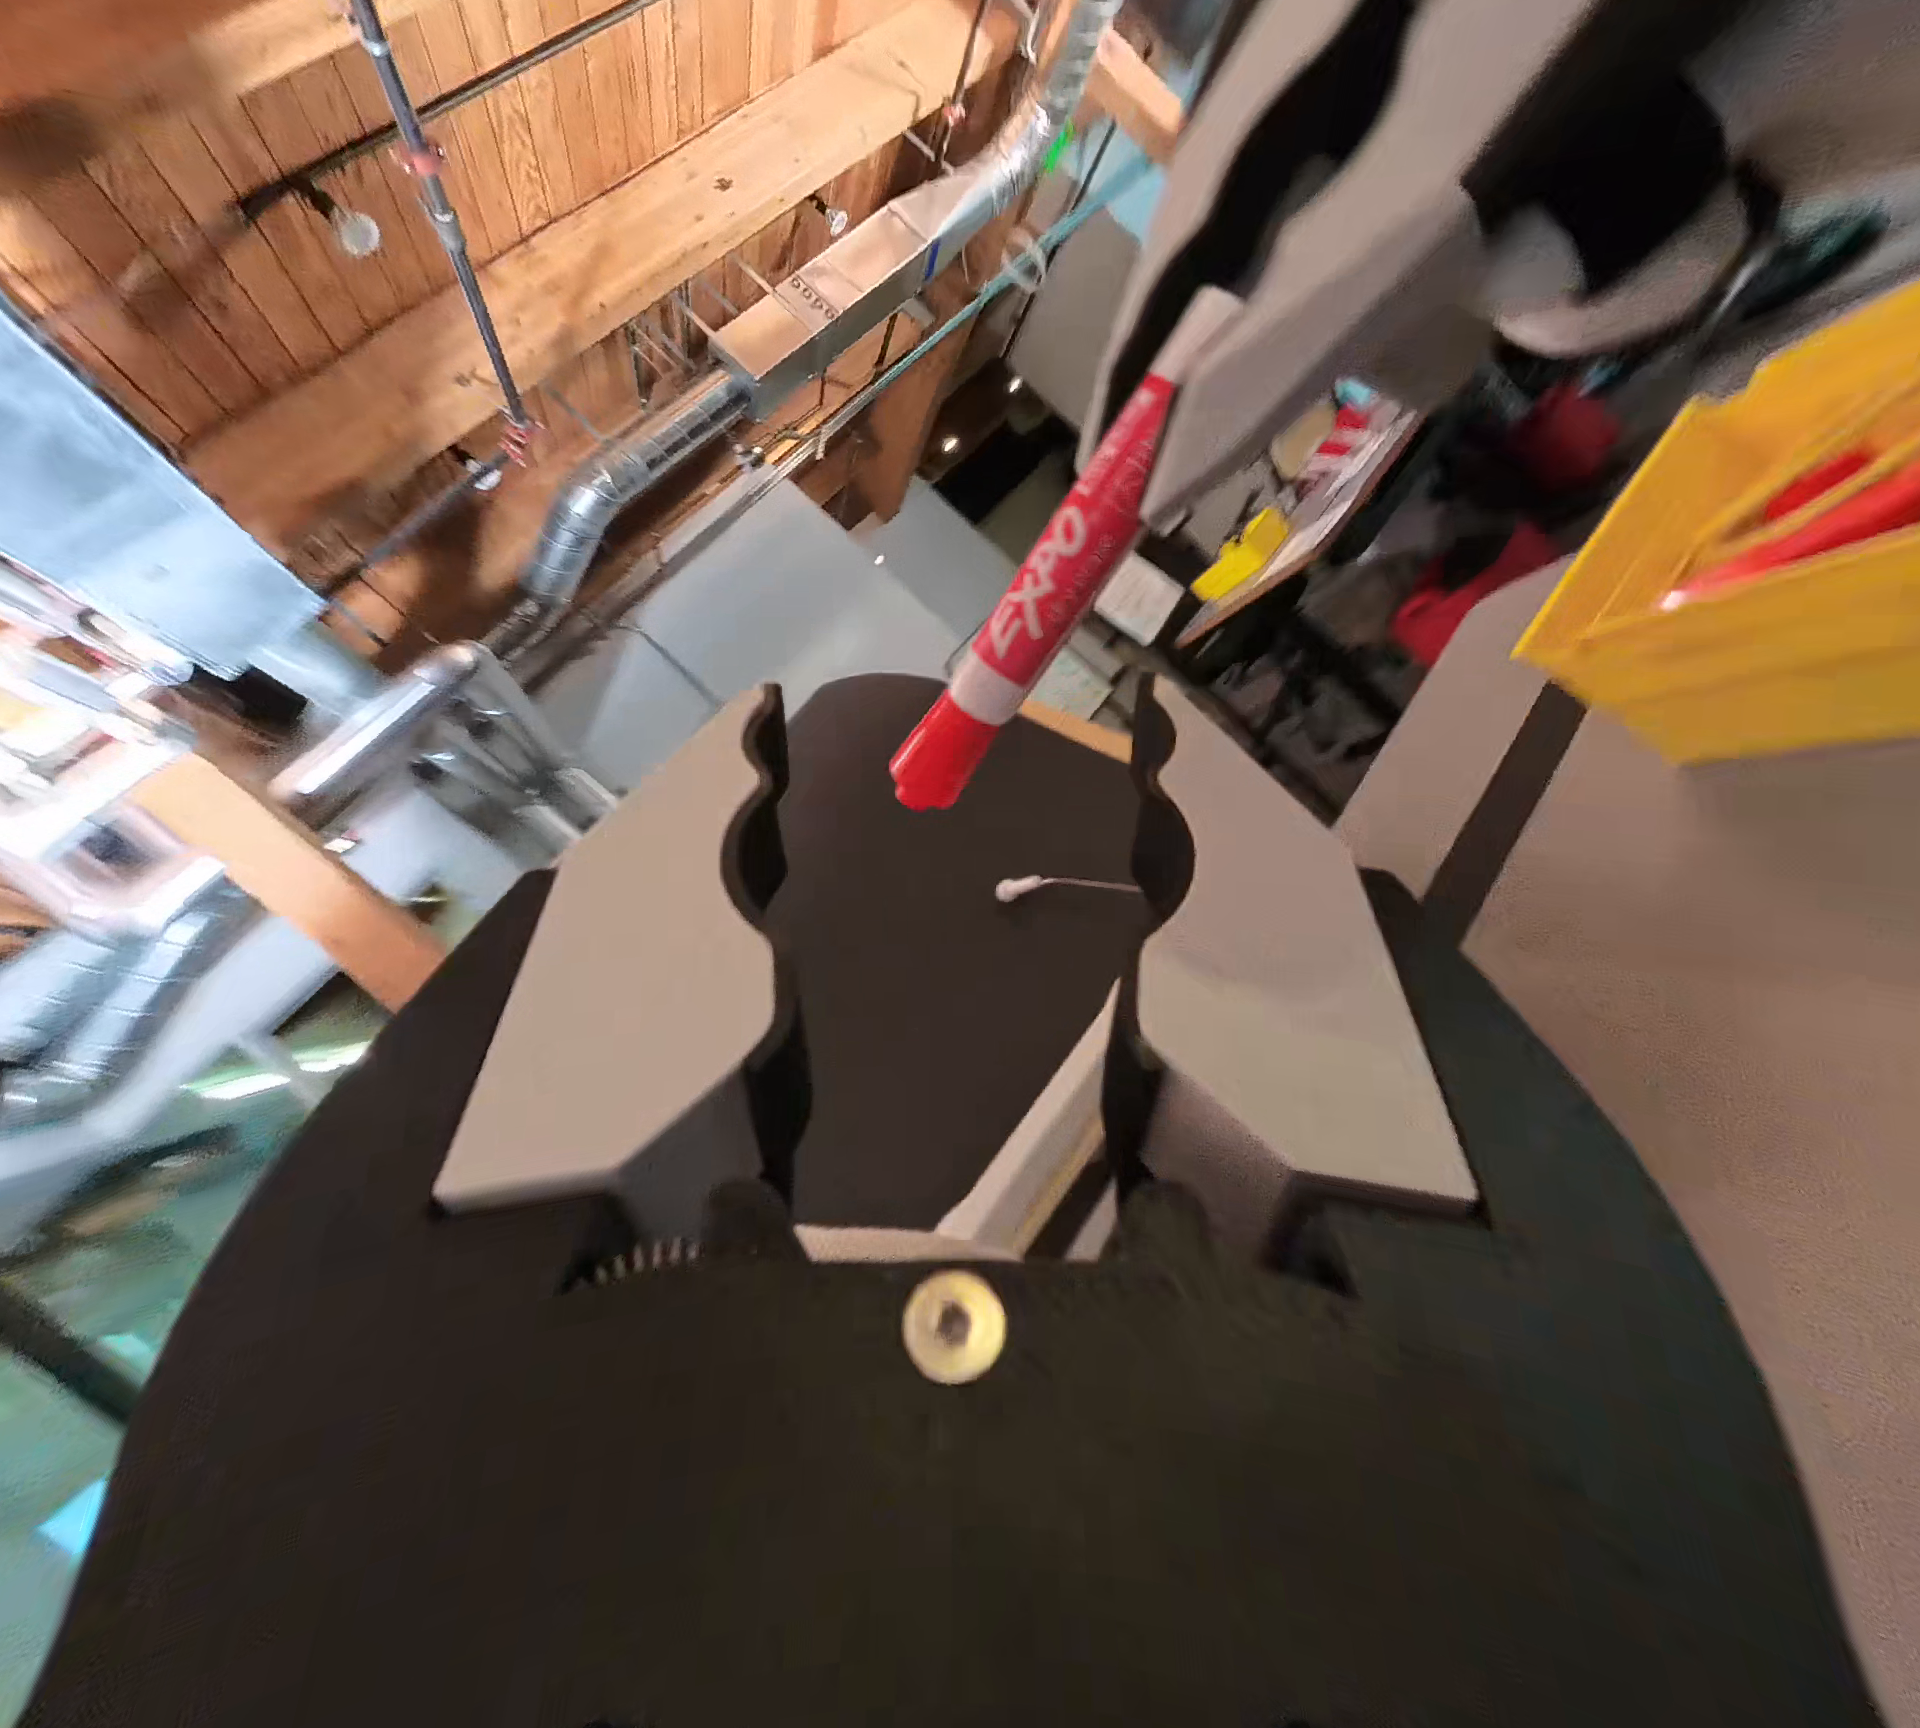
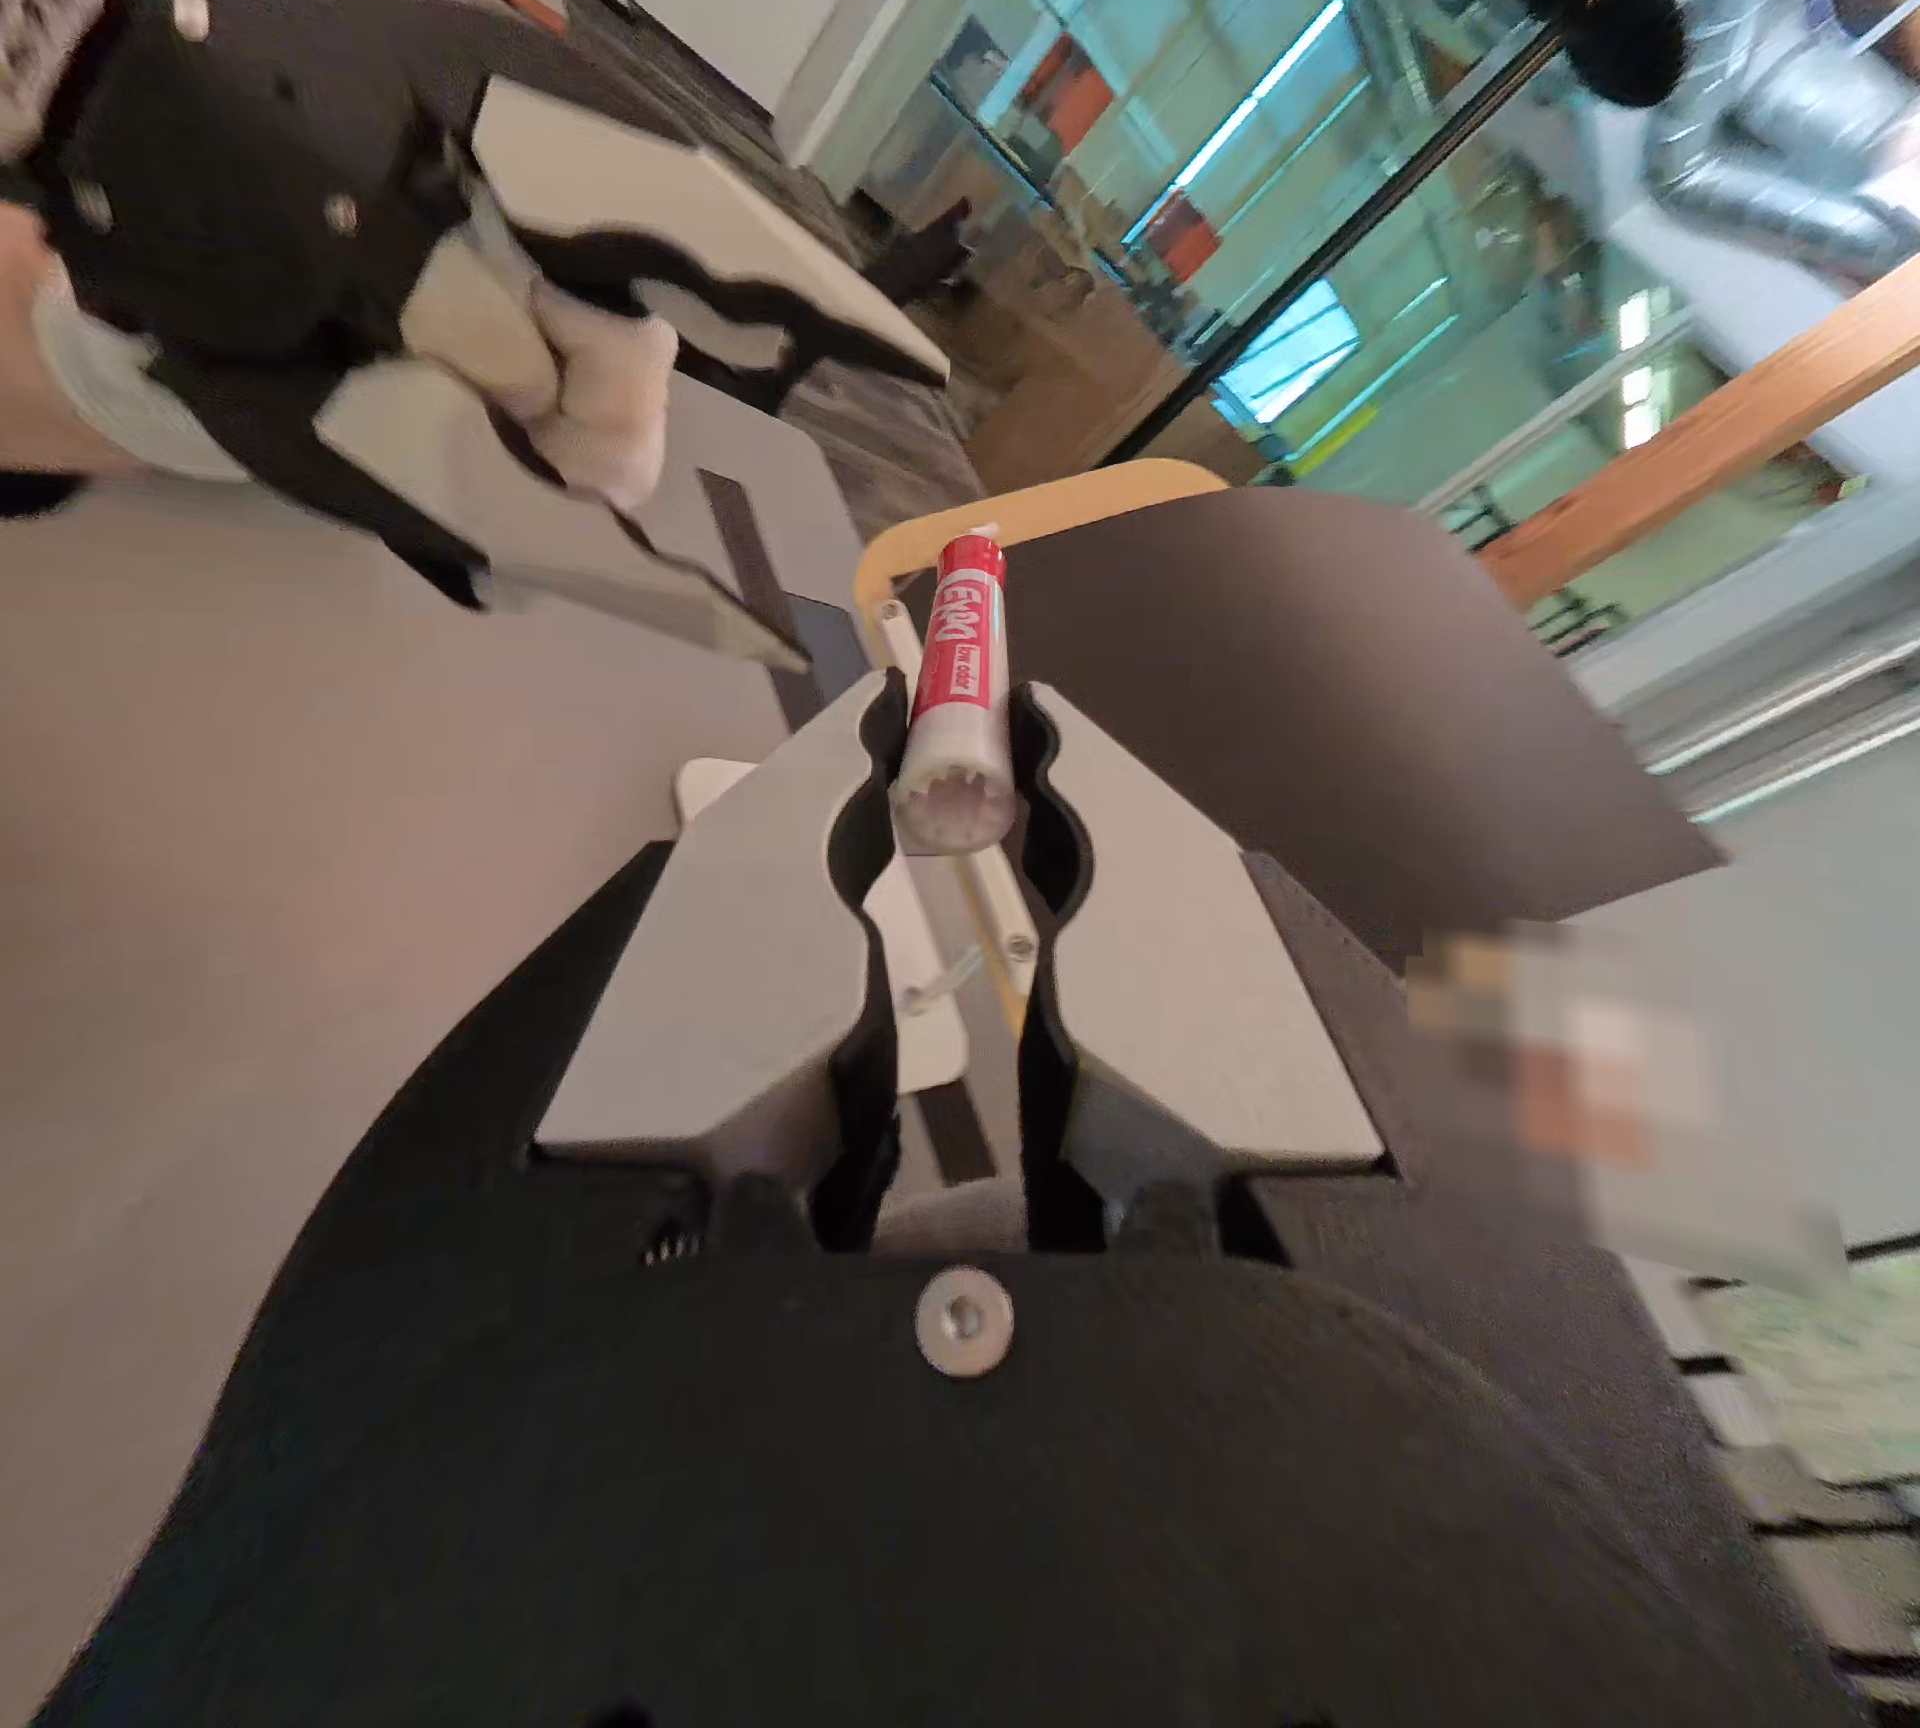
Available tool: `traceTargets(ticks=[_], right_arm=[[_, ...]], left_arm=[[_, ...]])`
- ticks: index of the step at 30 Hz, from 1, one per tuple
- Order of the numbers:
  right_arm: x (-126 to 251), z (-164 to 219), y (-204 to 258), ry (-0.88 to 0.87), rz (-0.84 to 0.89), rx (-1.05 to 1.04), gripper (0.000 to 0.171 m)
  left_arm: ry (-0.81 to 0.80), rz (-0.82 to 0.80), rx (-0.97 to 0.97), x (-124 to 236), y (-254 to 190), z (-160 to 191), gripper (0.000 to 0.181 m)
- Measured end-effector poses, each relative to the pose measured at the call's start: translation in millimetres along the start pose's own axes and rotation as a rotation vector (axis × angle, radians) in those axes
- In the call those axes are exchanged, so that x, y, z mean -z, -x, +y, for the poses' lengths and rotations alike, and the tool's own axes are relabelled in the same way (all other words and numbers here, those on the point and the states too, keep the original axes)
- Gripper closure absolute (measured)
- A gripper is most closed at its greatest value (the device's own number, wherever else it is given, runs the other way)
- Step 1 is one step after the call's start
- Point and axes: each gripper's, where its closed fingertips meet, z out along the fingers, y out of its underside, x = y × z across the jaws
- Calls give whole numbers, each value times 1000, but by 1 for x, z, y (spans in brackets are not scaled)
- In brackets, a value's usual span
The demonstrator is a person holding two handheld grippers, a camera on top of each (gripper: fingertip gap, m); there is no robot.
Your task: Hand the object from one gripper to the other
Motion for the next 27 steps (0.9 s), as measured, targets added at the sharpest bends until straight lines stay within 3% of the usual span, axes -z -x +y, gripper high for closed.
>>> traceTargets(ticks=[5,9,15,19,20,22,25,27], right_arm=[[-7,9,19,24,-155,-157,154],[-15,14,32,46,-215,-212,153],[-20,16,40,46,-255,-251,153],[-23,12,36,15,-218,-248,154],[-24,8,30,-12,-171,-223,147],[-21,-6,19,-104,-59,-110,112],[-12,-15,3,-138,92,83,89],[-9,-13,-3,-106,204,310,77]], left_arm=[[102,-72,-321,-9,-21,14,126],[120,-59,-446,-11,-34,17,141],[149,-60,-494,-12,-39,26,165],[161,-82,-470,-12,-35,27,165],[165,-86,-441,-12,-33,28,165],[174,-63,-266,-12,-27,30,165],[134,18,163,-11,-13,30,164],[115,164,503,-10,-12,29,164]])
